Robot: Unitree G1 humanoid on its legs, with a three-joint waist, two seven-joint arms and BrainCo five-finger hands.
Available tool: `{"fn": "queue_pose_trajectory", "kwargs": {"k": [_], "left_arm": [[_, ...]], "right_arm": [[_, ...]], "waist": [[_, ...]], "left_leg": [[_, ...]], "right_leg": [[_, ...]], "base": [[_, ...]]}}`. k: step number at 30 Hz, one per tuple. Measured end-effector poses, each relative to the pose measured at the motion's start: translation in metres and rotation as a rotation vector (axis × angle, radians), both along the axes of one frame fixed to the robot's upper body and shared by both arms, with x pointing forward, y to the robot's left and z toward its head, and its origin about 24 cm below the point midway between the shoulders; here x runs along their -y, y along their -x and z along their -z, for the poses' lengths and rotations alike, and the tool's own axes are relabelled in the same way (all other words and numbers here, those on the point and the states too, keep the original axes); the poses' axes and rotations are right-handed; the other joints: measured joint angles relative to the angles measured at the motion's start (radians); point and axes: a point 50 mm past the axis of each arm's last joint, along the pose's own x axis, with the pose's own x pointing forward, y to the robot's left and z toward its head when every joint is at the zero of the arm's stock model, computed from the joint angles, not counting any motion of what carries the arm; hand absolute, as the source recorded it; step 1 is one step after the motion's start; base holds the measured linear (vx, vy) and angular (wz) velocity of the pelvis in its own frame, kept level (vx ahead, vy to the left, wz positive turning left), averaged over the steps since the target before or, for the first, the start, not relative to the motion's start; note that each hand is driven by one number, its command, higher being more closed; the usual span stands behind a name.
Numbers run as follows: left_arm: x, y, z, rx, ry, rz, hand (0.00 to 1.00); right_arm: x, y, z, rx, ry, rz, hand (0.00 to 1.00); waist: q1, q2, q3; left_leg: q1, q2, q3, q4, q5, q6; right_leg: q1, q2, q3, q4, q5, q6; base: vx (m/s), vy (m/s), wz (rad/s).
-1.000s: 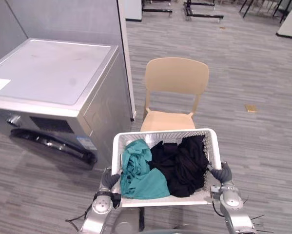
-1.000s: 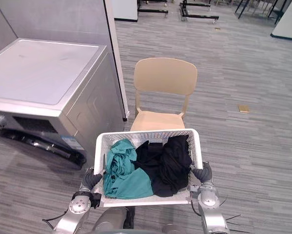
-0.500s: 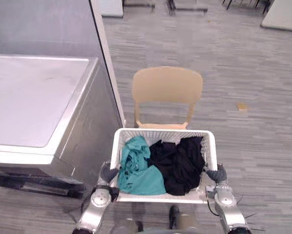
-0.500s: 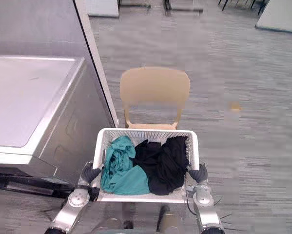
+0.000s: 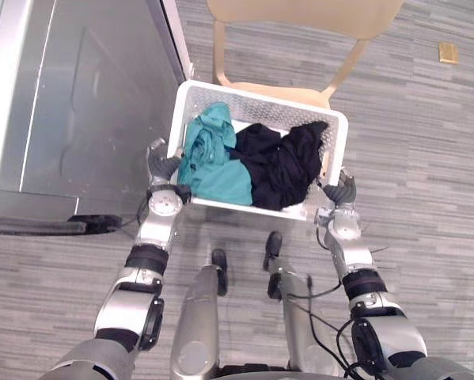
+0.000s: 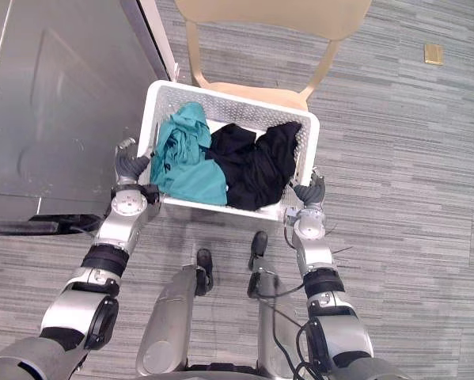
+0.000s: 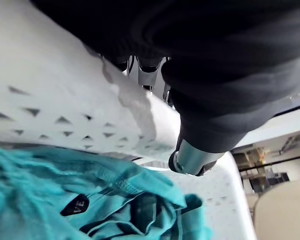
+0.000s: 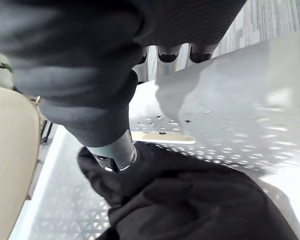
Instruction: Pick up the laundry basket with both hands and put the clothes into the washing machine.
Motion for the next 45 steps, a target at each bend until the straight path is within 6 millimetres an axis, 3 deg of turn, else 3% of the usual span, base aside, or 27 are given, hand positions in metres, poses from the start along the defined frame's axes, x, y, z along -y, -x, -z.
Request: {"fn": "queue_pose_trajectory", "kwargs": {"k": [3,6,13,19,23,26,29,31,35,38,40,42,43,45], "left_arm": [[0.007,0.001,0.004,-0.007,0.029,0.006,0.0],[0.012,0.007,0.017,-0.031,0.056,0.012,0.0],[0.011,0.039,0.041,-0.022,0.072,0.001,0.0],[0.005,0.083,0.066,-0.02,0.093,-0.012,0.0],[-0.002,0.12,0.096,-0.11,0.109,-0.003,0.0],[-0.005,0.161,0.133,-0.262,0.161,0.02,0.0],[-0.005,0.193,0.165,-0.406,0.217,0.039,0.0],[-0.005,0.215,0.197,-0.571,0.248,0.043,0.0],[-0.007,0.253,0.237,-0.807,0.29,0.014,0.0],[-0.015,0.259,0.246,-0.871,0.29,-0.013,0.0],[-0.016,0.259,0.249,-0.897,0.274,-0.008,0.0],[-0.014,0.252,0.248,-0.891,0.252,0.012,0.0],[-0.013,0.25,0.247,-0.886,0.248,0.018,0.0],[-0.008,0.243,0.246,-0.87,0.25,0.036,0.0]], "right_arm": [[-0.004,0.001,-0.016,0.084,-0.017,-0.003,0.0],[-0.002,0.011,-0.019,0.127,-0.023,0.003,0.0],[0.013,0.054,0.012,0.098,-0.032,0.057,0.0],[0.029,0.099,0.043,0.012,0.019,0.085,0.0],[0.046,0.135,0.07,-0.106,0.05,0.1,0.0],[0.056,0.163,0.09,-0.221,0.085,0.084,0.0],[0.058,0.185,0.117,-0.355,0.068,0.062,0.0],[0.056,0.2,0.147,-0.502,0.034,0.035,0.0],[0.047,0.221,0.183,-0.688,-0.02,-0.027,0.0],[0.034,0.236,0.205,-0.816,-0.059,-0.082,0.0],[0.03,0.237,0.21,-0.846,-0.065,-0.098,0.0],[0.029,0.231,0.211,-0.847,-0.063,-0.102,0.0],[0.03,0.229,0.211,-0.846,-0.062,-0.102,0.0],[0.03,0.219,0.211,-0.84,-0.054,-0.109,0.0]], "waist": [[0.001,0.001,0.001],[0.001,0.001,0.001],[0.019,0.008,0.005],[0.023,0.011,0.006],[0.025,0.016,-0.005],[0.026,0.028,-0.067],[0.028,0.035,-0.136],[0.028,0.047,-0.199],[0.027,0.059,-0.252],[0.028,0.055,-0.27],[0.027,0.056,-0.27],[0.026,0.056,-0.27],[0.025,0.054,-0.268],[0.026,0.053,-0.268]], "left_leg": [[-0.002,0.018,0.002,-0.003,-0.022,0.005],[0.006,0.022,0.007,-0.012,-0.021,0.003],[0.103,0.014,0.01,-0.08,-0.006,-0.019],[0.21,-0.007,-0.012,-0.168,0.008,-0.039],[0.276,-0.017,-0.03,-0.223,0.02,-0.035],[0.326,-0.029,-0.038,-0.266,0.027,-0.035],[0.4,-0.042,-0.045,-0.307,0.043,-0.036],[0.447,-0.043,-0.059,-0.338,0.044,-0.037],[0.502,-0.048,-0.085,-0.386,0.054,-0.041],[0.526,-0.053,-0.128,-0.425,0.077,-0.051],[0.524,-0.062,-0.168,-0.432,0.095,-0.057],[0.473,-0.08,-0.223,-0.419,0.118,-0.086],[0.456,-0.083,-0.219,-0.415,0.125,-0.099],[0.392,-0.039,-0.071,-0.356,0.113,-0.094]], "right_leg": [[-0.004,0.014,-0.006,0.004,-0.002,-0.003],[-0.004,0.015,-0.006,0.012,-0.005,-0.007],[0.055,0.014,-0.004,0.025,-0.034,-0.015],[0.133,0.009,-0.013,0.019,-0.067,-0.019],[0.189,-0.004,-0.045,0.021,-0.103,-0.017],[0.224,-0.013,-0.054,0.022,-0.127,-0.008],[0.289,-0.026,-0.068,0.019,-0.155,0.006],[0.343,-0.025,-0.089,-0.008,-0.159,0.009],[0.413,-0.025,-0.116,-0.044,-0.162,0.014],[0.452,-0.028,-0.157,-0.066,-0.162,0.015],[0.465,-0.041,-0.197,-0.066,-0.164,0.016],[0.457,-0.072,-0.271,-0.052,-0.178,0.022],[0.452,-0.087,-0.296,-0.041,-0.183,0.021],[0.432,-0.134,-0.371,-0.01,-0.19,0.009]], "base": [[-0.08,-0.067,-0.02],[-0.06,-0.071,-0.02],[0.05,-0.049,0.02],[0.09,-0.022,0.11],[0.13,-0.009,0.25],[0.16,0.029,0.15],[0.16,0.035,0.23],[0.13,0.029,0.23],[0.04,0.015,0.25],[-0.01,-0.025,0.42],[-0.05,-0.037,0.63],[-0.08,-0.03,1.01],[-0.13,0.005,1.2],[-0.13,0.064,1.03]]}}
